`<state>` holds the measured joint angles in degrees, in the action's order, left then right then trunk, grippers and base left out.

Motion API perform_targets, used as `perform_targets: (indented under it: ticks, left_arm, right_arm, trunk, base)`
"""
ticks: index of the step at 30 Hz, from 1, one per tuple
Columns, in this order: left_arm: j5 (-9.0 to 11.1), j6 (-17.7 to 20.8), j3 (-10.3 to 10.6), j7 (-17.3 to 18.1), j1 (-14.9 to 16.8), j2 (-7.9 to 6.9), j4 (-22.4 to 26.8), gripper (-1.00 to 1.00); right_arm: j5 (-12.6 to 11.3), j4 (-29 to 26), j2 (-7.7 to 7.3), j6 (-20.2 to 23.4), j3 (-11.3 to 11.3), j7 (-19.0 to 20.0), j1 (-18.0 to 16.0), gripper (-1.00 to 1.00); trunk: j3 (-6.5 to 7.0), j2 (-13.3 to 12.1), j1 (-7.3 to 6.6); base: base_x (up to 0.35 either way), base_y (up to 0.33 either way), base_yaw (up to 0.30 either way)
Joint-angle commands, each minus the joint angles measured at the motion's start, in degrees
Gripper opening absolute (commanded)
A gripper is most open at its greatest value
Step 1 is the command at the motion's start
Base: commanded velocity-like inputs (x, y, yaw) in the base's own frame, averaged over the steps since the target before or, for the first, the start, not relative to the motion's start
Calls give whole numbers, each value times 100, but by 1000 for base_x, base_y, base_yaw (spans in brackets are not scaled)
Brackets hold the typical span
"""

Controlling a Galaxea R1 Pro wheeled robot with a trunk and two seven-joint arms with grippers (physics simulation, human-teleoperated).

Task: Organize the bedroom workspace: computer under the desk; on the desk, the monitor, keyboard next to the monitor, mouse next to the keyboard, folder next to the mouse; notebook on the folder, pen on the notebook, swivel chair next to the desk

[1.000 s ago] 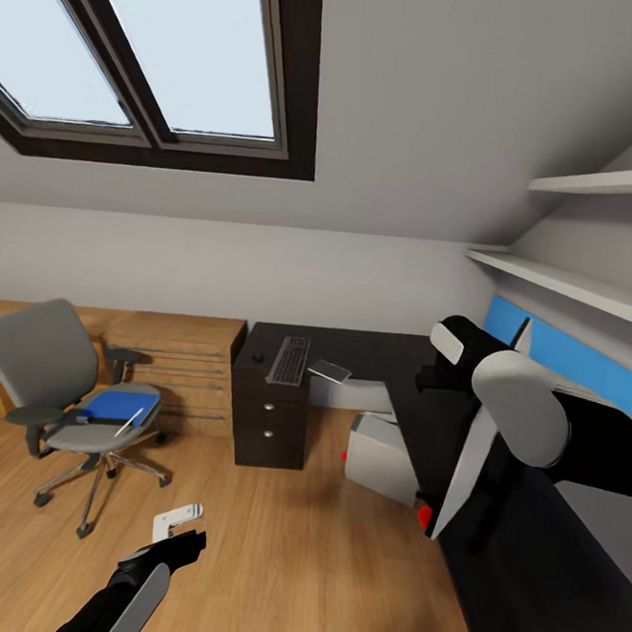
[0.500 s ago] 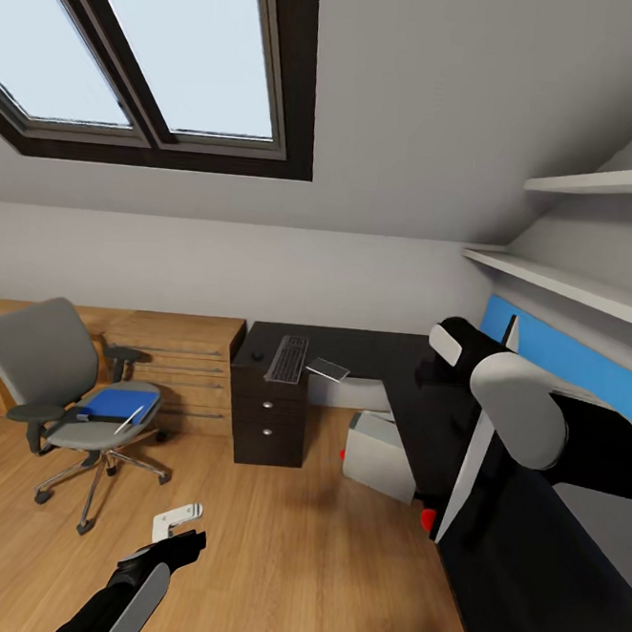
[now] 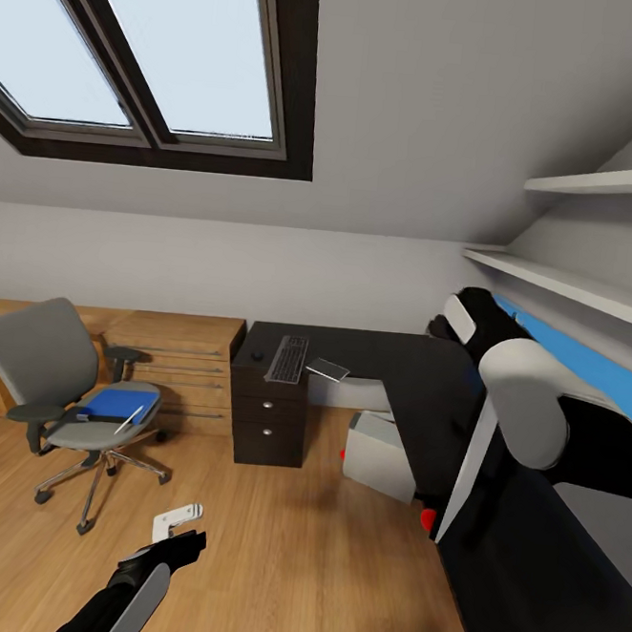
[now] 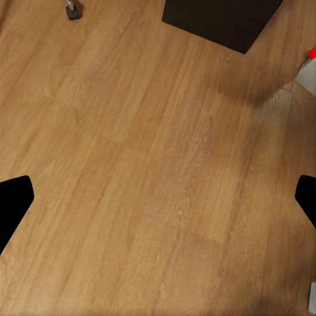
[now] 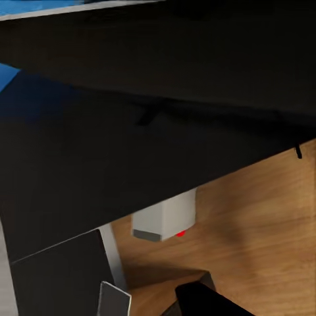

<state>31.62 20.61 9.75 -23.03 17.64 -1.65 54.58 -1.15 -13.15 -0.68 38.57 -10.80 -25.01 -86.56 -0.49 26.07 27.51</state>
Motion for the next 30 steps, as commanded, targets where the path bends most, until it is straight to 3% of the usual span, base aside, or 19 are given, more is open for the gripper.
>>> perform_targets:
  ticks: [1, 7, 8, 12, 18, 23, 30]
  left_arm:
    - [55, 7, 27, -57, 3, -7, 9, 100]
    - [49, -6, 283, -86, 3, -8, 1, 100]
    - [55, -9, 413, -95, 3, -9, -9, 100]
    - [67, -17, 619, -106, 3, -10, -21, 100]
    - [72, -21, 706, -107, 3, -11, -25, 100]
    - [73, -22, 722, -108, 3, -11, -26, 100]
    - [66, -22, 714, -107, 3, -11, -26, 100]
  right_arm:
    - [-29, -94, -1, 20, -18, -22, -1, 100]
    - [-252, -960, -40, 66, -26, -35, 119, 100]
    - [-281, -1210, -78, 74, -27, -36, 240, 100]
    - [-325, -2056, -183, 84, -27, -35, 594, 100]
    - [-340, -3478, -239, 88, -27, -49, 1235, 100]
    - [-336, -4754, -248, 89, -28, -68, 1992, 100]
    - [-328, -5659, -269, 56, -55, -71, 2849, 100]
  trunk:
    - [-6, 6, 3]
    - [-6, 6, 3]
    - [-6, 6, 3]
    - [-6, 6, 3]
    - [-6, 6, 3]
    - [-6, 6, 3]
    - [-6, 6, 3]
  base:
    - [0, 0, 0]
    - [-23, -124, 0]
    - [-85, -241, 0]
    - [-112, -265, 0]
    - [-159, -275, 0]
    - [-181, -269, 0]
    - [-116, -187, 0]
